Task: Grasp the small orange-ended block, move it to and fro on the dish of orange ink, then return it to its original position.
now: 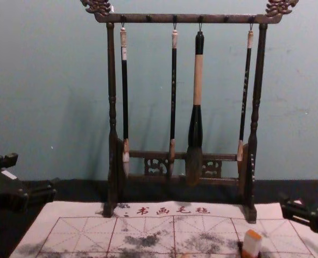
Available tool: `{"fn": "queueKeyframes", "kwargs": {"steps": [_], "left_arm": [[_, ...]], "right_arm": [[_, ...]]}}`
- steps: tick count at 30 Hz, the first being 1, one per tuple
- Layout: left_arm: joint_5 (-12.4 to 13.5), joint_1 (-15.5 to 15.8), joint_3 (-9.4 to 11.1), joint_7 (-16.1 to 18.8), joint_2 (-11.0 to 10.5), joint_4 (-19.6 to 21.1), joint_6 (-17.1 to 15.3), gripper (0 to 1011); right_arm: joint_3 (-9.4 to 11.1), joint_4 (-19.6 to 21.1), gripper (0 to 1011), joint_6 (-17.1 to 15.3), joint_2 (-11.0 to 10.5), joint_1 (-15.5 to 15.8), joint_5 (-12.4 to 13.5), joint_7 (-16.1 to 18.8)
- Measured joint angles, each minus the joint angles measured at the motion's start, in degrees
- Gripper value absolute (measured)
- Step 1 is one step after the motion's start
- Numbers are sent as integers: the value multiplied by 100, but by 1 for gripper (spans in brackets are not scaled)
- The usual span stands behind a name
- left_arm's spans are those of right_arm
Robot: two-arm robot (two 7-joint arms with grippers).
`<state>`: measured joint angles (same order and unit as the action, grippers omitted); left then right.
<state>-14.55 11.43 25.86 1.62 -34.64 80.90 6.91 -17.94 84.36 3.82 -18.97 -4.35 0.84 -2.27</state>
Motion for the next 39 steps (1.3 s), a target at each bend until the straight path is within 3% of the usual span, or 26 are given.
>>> {"fn": "queueKeyframes", "kwargs": {"steps": [39], "left_arm": [[0, 0, 0, 0, 0, 0, 0, 1001]], "right_arm": [[-9, 33, 1002, 11, -13, -1, 3, 0]]}}
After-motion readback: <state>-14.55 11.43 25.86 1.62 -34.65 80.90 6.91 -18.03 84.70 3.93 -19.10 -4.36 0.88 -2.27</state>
